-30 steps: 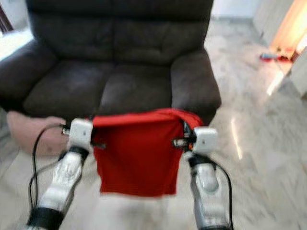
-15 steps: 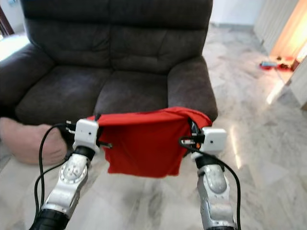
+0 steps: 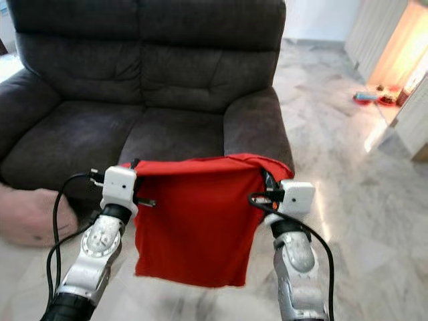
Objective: Move the pillow to the sofa from floor
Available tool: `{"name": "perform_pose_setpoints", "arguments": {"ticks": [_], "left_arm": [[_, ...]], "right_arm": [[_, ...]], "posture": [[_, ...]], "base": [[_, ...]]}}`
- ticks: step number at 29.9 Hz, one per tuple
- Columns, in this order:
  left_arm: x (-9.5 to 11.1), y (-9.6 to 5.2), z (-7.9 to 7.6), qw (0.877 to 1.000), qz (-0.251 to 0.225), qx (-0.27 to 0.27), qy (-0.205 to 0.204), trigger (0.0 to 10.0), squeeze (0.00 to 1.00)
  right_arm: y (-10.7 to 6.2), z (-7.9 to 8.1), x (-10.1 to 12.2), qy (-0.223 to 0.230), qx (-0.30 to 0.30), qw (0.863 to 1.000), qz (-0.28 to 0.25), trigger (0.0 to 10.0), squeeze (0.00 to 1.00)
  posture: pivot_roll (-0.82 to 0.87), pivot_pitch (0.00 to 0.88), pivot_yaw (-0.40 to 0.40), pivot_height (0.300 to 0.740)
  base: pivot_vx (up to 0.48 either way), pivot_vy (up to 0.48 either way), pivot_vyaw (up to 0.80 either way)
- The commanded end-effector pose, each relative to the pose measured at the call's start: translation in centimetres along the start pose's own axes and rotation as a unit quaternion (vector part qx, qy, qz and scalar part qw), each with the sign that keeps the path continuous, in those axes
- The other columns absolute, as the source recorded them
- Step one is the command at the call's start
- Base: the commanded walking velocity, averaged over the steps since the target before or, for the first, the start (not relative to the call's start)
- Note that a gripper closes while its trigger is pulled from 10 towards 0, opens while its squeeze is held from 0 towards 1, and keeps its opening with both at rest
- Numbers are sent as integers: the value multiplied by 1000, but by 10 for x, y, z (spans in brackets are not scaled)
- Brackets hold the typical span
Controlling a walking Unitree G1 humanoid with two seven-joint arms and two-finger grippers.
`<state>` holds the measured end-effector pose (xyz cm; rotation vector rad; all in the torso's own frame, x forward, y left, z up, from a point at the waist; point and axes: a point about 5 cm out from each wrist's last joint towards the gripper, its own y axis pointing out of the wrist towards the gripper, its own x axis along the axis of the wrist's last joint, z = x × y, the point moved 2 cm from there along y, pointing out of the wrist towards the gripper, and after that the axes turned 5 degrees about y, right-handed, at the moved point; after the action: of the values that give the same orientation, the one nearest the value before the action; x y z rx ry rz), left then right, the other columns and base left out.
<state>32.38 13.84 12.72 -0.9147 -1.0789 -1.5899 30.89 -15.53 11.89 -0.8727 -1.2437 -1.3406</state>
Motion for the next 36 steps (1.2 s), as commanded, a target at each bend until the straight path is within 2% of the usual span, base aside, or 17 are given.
{"name": "perform_pose_setpoints", "arguments": {"ticks": [1, 10, 12, 21, 29, 36], "left_arm": [[19, 7, 9, 999, -41, 18, -3, 10000, 0], [19, 8, 9, 999, -38, 21, -4, 10000, 0], [19, 8, 9, 999, -38, 21, -4, 10000, 0], [20, 8, 11, 999, -40, 24, -4, 10000, 0], [24, 6, 8, 999, -49, 11, -5, 10000, 0], [17, 6, 10, 999, -30, 23, -12, 10000, 0]], "right_arm": [[3, -3, 15, -3, -5, 999, -33, 10000, 0], [5, -7, 13, 10, -20, 999, -26, 10000, 0], [5, -6, 13, 9, -20, 999, -26, 10000, 0], [6, -6, 14, 4, -18, 999, -27, 10000, 0], [6, -6, 15, 4, -19, 999, -28, 10000, 0], [7, -6, 15, 4, -17, 999, -29, 10000, 0]], "posture": [[-51, 40, -37, 740], [-47, 49, -40, 740], [-47, 49, -40, 740], [-47, 56, -41, 740], [-45, 59, -41, 740], [-44, 60, -44, 740]], "base": [[322, 0, 0], [324, 0, -89], [326, 0, -800], [325, 0, 0], [0, 0, 0], [0, 0, 0]]}}
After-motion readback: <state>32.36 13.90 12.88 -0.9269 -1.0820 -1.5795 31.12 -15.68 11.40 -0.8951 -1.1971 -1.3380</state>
